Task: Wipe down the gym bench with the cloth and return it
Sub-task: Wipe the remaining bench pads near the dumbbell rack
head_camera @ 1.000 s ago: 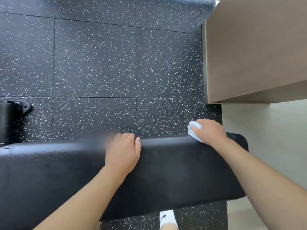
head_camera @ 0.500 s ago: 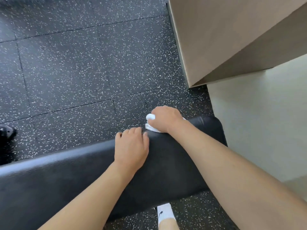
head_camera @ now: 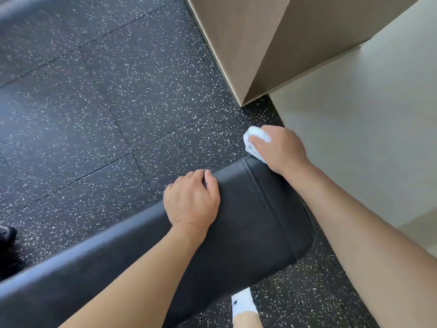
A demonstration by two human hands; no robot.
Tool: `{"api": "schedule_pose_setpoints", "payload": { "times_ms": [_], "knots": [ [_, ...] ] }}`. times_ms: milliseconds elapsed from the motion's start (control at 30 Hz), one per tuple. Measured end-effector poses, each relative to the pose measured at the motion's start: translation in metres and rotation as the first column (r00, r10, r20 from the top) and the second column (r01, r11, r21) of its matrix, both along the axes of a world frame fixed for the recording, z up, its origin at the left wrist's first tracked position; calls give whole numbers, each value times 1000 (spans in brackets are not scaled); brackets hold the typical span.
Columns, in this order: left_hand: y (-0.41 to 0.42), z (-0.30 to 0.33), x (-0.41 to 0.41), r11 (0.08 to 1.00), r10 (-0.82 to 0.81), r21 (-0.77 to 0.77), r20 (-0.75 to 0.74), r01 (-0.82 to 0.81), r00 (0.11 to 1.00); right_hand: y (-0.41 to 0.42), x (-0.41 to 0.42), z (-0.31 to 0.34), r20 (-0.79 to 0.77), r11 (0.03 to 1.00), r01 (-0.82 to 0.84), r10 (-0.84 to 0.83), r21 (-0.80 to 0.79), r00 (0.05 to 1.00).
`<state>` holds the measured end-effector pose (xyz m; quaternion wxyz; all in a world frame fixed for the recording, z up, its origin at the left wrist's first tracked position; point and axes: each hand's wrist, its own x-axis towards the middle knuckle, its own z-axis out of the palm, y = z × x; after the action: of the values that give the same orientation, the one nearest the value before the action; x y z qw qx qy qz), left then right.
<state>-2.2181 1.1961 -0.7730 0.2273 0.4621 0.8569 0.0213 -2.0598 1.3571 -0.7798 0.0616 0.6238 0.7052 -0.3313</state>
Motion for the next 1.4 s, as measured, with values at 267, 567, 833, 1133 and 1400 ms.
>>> {"api": "schedule_pose_setpoints", "payload": {
  "times_ms": [267,567,833,1133,1400],
  "knots": [
    [1,0,2,999,26,-31,-25,-27,999,19,-39,-7,-26,953,-198,197,-229,980],
    [1,1,5,998,43,-35,-19,-44,999,-93,65,11,-232,883,447,-409,143,882],
    [0,1,5,998,54,-36,-35,-55,998,-47,16,4,-179,892,384,-348,236,920],
    [2,2,4,996,34,-83,-36,-36,999,-120,58,9,-192,796,383,-331,470,924],
    [5,5,6,997,38,-69,-13,-38,999,-81,39,4,-220,854,336,-267,398,938]
  ]
}}
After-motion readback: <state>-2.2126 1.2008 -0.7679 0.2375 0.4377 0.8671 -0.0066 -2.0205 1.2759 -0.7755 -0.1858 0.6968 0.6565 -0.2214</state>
